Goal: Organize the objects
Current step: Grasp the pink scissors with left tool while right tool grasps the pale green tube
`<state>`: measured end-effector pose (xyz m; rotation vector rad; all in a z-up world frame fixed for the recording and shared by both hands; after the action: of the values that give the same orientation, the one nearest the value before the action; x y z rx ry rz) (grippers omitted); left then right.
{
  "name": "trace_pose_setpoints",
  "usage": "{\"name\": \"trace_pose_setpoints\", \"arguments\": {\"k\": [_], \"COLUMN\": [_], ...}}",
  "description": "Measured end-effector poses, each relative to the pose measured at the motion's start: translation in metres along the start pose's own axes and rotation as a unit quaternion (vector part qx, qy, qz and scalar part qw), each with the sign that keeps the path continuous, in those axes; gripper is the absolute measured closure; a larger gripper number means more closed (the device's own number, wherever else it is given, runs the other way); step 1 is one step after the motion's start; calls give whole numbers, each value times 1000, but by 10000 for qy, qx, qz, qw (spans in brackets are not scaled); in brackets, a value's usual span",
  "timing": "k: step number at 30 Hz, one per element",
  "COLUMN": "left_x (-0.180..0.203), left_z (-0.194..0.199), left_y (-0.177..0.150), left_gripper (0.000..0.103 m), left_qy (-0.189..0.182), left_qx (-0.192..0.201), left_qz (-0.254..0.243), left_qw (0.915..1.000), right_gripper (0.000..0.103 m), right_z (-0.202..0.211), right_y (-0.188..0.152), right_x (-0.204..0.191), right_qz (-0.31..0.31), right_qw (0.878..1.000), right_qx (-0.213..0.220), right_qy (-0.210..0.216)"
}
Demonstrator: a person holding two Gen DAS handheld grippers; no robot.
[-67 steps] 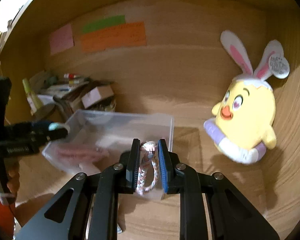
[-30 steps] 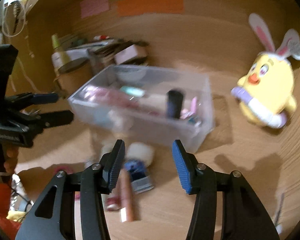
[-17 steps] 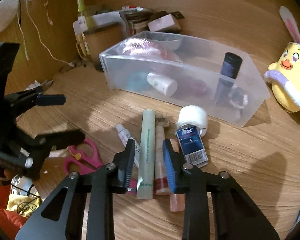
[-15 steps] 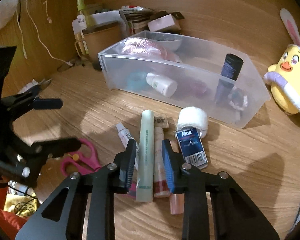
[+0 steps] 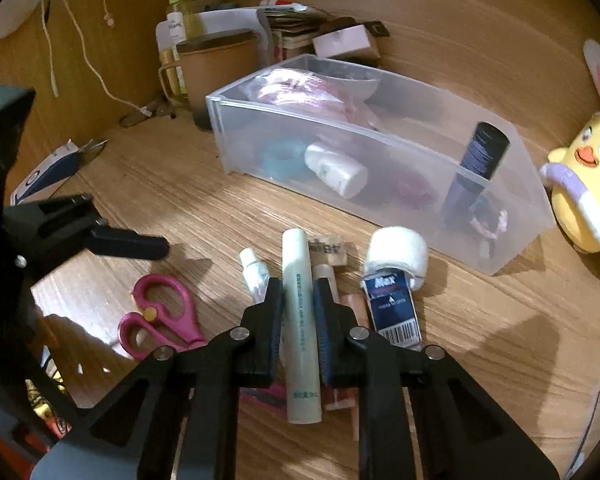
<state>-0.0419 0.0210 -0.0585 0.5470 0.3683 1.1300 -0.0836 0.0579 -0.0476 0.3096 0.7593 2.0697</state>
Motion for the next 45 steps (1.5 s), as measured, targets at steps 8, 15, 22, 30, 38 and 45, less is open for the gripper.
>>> {"name": "trace_pose_setpoints", "arguments": {"k": [8,15,22,30,38,45], "left_x": [-7,-15,-12,-1,-17,-33], "left_z": [4,22,23,14,32,69], "left_y": [-8,-25,-28,-23,-15,9], "left_gripper": [43,67,67,86,86,86], "left_qy": [95,341,422,594,443,636], "left_qx": [20,-67,-54,118,514,1205], "left_qz": [207,467,460,120,710,979], "left_qw": [9997,9983,9980,9981,9952,9858], "right_gripper": [89,89,89,89,89,89], "right_z": [16,29,37,43,60,79], "right_y": [-9,-13,-17,-21,-11,4], "right_x": [14,21,33,35,48,58], "right_qz": [-299,-563,-858,-968,-1156,-1220], "right_qw": [9995,9977,9951,9935,9892,9844], "right_qx": [100,309,442,565,895,1270], "right_qy": [85,194,222,177,130,57]}}
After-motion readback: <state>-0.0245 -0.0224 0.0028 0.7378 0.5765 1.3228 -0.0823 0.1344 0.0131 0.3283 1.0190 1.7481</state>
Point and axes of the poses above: each gripper's, at about its wrist camera, not at the fingertips, and z roughly against the way its jaws point, x to its right, y to its top, the point moved 1 cm from there along -z, roughly the way its jaws point, and after that the axes turned 6 degrees about -z, right-handed, at the moved point
